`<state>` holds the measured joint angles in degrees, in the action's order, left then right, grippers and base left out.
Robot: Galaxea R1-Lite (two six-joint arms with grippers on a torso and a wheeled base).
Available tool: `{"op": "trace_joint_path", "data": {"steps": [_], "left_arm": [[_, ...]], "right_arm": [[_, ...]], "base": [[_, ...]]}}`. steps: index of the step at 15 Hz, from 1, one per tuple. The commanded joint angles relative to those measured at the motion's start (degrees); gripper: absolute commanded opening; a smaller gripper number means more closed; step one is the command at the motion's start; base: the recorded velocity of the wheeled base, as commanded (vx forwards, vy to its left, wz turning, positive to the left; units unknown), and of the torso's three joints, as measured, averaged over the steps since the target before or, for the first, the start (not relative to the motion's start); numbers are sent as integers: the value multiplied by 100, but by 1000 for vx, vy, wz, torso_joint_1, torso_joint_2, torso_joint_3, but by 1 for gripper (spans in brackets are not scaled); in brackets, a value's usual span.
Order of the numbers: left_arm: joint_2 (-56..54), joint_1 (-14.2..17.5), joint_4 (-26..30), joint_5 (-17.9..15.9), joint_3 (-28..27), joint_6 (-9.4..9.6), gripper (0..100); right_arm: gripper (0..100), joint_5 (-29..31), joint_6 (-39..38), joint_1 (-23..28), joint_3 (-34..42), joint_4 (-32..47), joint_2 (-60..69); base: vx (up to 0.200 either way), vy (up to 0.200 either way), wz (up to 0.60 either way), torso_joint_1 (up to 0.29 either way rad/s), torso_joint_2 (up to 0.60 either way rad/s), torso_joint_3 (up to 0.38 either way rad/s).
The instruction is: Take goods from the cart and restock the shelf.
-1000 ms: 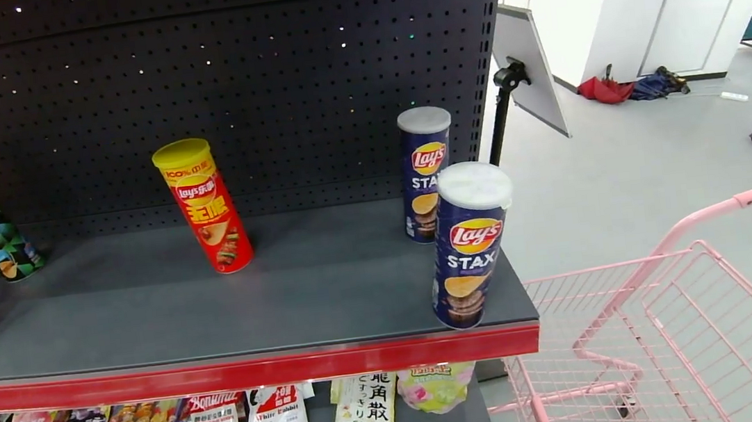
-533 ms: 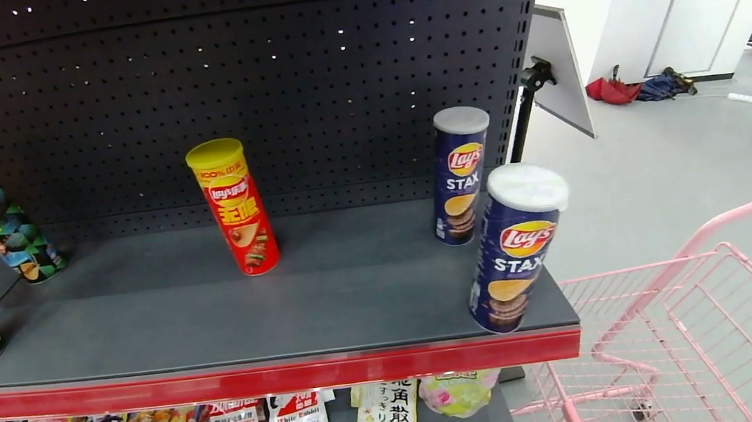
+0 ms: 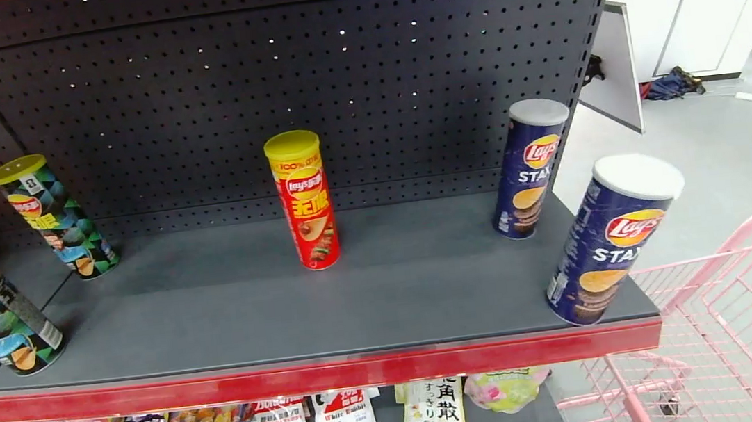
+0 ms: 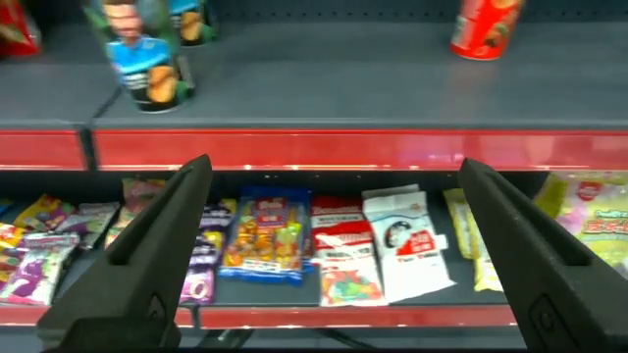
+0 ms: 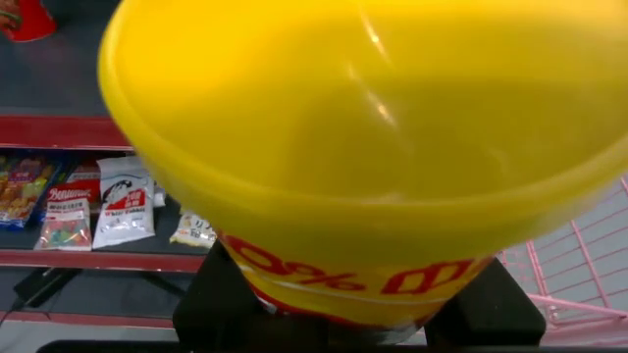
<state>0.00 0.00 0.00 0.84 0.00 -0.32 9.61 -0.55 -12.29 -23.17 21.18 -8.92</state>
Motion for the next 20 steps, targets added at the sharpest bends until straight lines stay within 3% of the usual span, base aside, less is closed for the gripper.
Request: {"op": "trace_joint_path", "data": {"steps": [1,12,20], "left_arm": [[0,0,0,4,0,-3,100],[9,0,-9,4,0,5,100],[220,-44,0,-49,0,58,100]], "right_arm": [[0,-3,2,-2,23,1,40],[0,-3,20,-19,234,-26,66],[0,-3,20,-19,322,1,57]], "base": [[0,200,0,2,2,2],[0,200,0,4,2,2],[0,0,0,0,0,0]]}}
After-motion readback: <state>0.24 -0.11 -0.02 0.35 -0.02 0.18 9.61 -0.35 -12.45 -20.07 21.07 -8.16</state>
